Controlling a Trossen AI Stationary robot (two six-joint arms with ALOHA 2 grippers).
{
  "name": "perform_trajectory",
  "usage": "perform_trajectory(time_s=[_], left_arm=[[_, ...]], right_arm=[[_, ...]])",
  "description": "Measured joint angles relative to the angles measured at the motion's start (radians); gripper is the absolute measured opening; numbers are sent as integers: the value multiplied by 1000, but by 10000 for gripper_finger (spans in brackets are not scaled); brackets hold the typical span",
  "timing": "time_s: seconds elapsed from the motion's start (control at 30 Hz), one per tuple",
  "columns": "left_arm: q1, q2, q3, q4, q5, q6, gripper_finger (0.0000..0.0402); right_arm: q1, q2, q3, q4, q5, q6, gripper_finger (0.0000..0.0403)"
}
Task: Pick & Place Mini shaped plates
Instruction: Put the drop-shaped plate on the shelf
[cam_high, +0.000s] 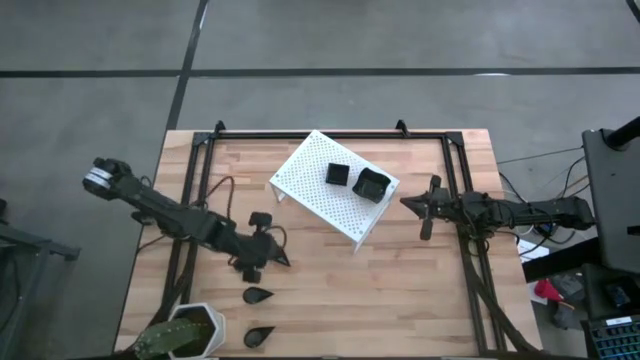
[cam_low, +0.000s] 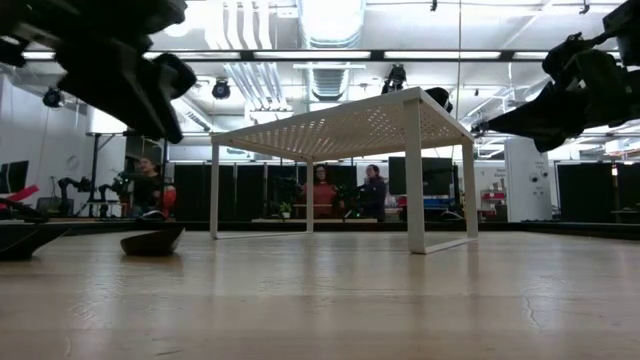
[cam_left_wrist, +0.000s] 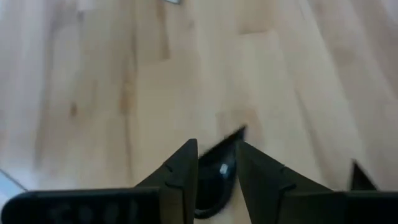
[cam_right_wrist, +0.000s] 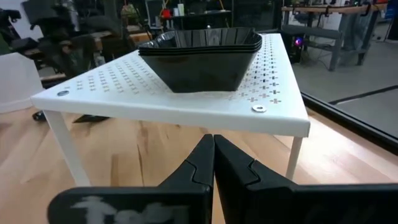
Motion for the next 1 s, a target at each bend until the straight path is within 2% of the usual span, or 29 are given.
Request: perform_trajectory(time_s=[0.27,0.4,0.63,0.77,1.0], left_arm=[[-91,127,26,-7,26,-49,104],[-93,183,26,-6,24,-92,104],[-93,253,25,-7,12,-59,104],[-94,275,25,-10,-40,-51,104],[-93,298,25,-13,-46,-32,104]], right_arm=[[0,0,0,0,0,-1,9],[0,0,0,0,0,-1,9],[0,0,0,0,0,-1,8],[0,0,0,0,0,-1,8],[0,1,0,0,0,-1,8]])
